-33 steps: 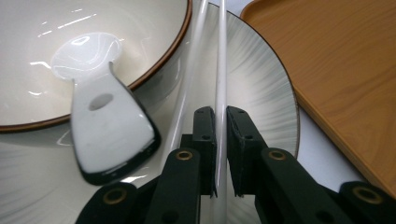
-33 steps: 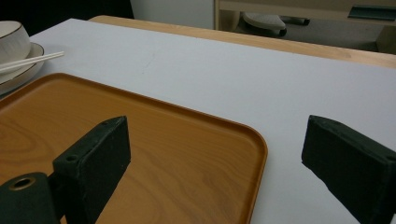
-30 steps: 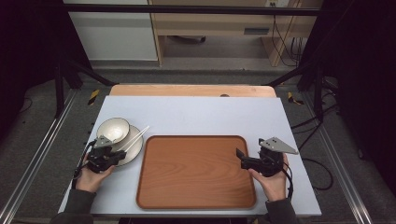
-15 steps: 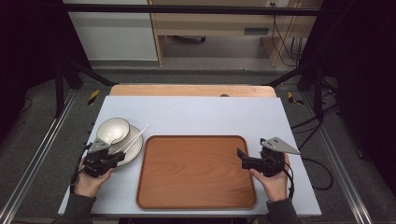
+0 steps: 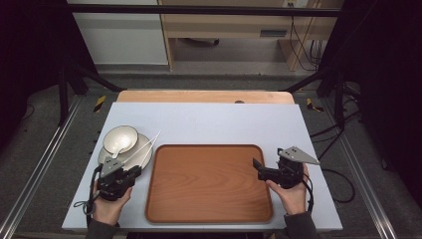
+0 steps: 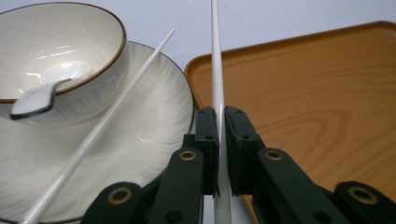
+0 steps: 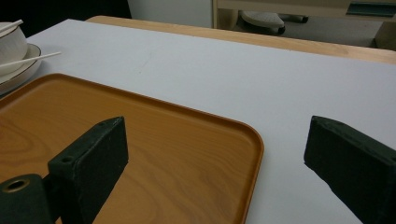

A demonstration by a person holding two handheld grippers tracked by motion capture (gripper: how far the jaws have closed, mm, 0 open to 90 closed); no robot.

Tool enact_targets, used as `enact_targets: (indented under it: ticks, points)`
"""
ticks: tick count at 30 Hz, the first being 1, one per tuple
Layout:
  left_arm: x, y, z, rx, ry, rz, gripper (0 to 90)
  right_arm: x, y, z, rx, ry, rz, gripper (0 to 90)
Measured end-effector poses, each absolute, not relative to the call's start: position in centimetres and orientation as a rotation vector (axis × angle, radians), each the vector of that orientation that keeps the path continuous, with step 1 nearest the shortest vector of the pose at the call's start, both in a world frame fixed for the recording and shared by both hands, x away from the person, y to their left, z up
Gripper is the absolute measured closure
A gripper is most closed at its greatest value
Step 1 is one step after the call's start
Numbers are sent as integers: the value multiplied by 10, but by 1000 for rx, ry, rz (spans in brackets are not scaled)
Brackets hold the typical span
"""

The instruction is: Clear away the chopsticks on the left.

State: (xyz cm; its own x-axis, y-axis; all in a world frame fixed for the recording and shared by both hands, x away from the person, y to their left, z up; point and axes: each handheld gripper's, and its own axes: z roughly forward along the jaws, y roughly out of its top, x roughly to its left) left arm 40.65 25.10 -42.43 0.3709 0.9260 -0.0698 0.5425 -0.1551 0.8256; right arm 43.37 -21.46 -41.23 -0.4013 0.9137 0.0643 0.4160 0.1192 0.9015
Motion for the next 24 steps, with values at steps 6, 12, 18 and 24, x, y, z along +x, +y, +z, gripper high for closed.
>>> enact_targets:
  ticks: [6, 12, 18, 24]
  points:
    - [399, 233, -429, 1776, 1347, 620, 842, 434, -217, -412, 1298, 1876, 1250, 65]
    - [390, 224, -427, 1693, 1374, 604, 841, 434, -217, -412, 1293, 1876, 1253, 65]
    - [382, 216, -434, 1648, 1404, 619, 841, 435, -216, -413, 1291, 1885, 1246, 65]
    - [374, 200, -455, 1619, 1450, 605, 841, 434, -214, -413, 1289, 1886, 1254, 66]
